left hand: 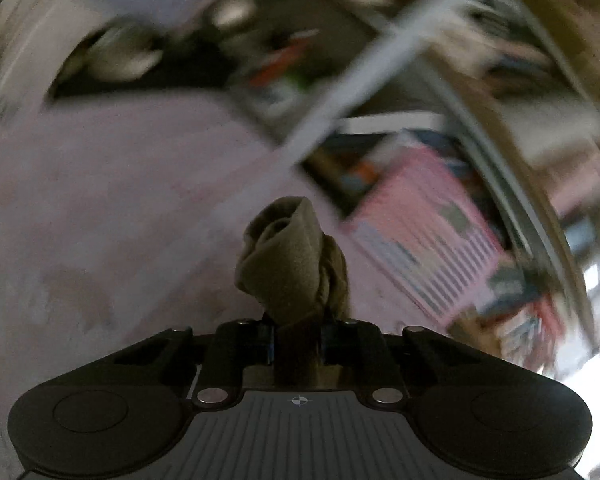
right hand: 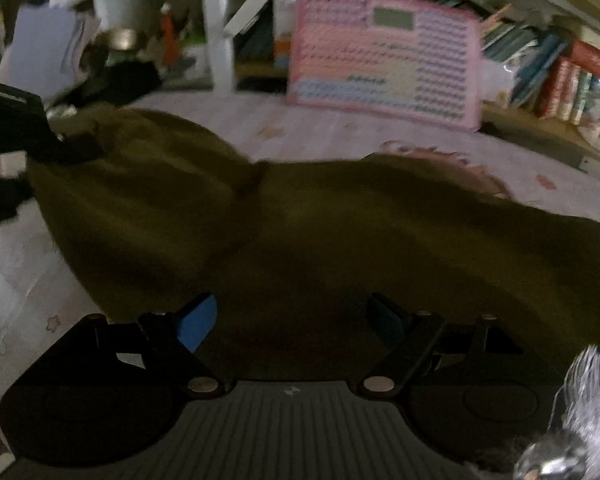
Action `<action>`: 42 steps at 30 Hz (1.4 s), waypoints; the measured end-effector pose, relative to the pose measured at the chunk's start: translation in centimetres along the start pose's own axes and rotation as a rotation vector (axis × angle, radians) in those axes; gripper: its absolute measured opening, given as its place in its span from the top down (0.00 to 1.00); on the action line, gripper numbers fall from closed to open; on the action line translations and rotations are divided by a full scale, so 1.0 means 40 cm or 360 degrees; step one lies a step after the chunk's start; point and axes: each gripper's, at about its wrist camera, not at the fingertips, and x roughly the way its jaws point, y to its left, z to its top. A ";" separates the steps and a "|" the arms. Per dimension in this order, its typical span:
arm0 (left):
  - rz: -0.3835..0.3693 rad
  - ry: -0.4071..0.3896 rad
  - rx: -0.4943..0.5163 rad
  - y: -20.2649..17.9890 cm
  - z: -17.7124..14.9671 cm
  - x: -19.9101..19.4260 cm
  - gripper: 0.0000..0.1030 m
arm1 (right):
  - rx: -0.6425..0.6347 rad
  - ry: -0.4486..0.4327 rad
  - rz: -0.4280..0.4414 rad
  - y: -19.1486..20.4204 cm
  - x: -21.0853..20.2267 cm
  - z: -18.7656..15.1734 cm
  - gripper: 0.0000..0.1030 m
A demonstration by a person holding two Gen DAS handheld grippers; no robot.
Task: Fold clothes
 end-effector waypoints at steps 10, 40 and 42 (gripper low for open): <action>-0.0036 0.0170 0.0625 -0.329 -0.195 -0.002 0.50 | 0.0176 -0.0006 0.0056 -0.292 -0.153 -0.059 0.21; 0.0292 0.0373 0.0292 -0.387 -0.458 -0.076 0.23 | 0.0272 0.0123 0.0333 -0.571 -0.210 -0.112 0.21; 0.0293 0.0400 0.0344 -0.405 -0.473 -0.067 0.23 | 0.0310 0.0121 0.0309 -0.594 -0.222 -0.122 0.21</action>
